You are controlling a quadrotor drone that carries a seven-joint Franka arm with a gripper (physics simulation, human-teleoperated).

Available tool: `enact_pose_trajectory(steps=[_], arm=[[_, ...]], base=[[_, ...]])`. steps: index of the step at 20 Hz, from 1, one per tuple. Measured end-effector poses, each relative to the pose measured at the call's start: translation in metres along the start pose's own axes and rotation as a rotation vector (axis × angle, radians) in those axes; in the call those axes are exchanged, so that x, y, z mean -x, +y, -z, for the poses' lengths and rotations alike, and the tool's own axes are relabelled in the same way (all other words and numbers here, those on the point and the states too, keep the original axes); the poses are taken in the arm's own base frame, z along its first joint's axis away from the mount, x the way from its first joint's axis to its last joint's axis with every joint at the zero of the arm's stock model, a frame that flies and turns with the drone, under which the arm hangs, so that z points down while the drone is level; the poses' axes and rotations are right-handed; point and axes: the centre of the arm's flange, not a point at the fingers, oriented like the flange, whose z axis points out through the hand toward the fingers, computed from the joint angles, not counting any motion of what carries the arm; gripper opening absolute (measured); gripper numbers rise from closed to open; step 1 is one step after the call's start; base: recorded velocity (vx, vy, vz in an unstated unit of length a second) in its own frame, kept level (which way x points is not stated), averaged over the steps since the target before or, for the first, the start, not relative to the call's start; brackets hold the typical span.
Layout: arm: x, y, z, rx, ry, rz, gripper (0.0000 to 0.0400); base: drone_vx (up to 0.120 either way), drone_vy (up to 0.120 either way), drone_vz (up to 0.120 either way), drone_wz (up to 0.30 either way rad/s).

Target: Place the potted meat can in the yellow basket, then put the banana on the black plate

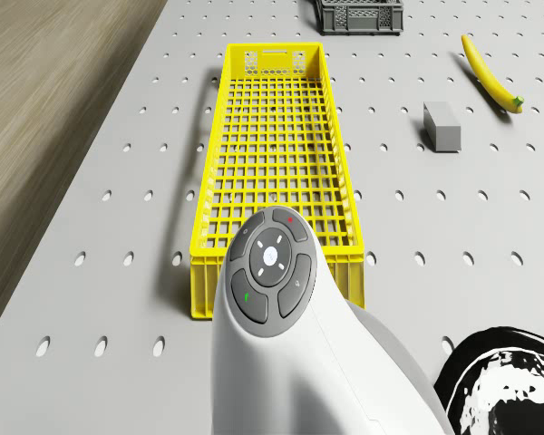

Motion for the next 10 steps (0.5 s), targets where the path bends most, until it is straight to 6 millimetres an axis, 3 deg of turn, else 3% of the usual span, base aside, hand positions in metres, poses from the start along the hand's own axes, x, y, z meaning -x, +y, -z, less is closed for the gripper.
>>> enact_pose_trajectory(steps=[3, 10], arm=[[0.0, 0.0, 0.006, 0.001, 0.001, -0.004, 0.0292], [0.0, 0.0, 0.027, 0.002, 0.003, 0.001, 0.0291]], base=[[0.0, 0.0, 0.0, 0.0], [0.0, 0.0, 0.114, 0.0]])
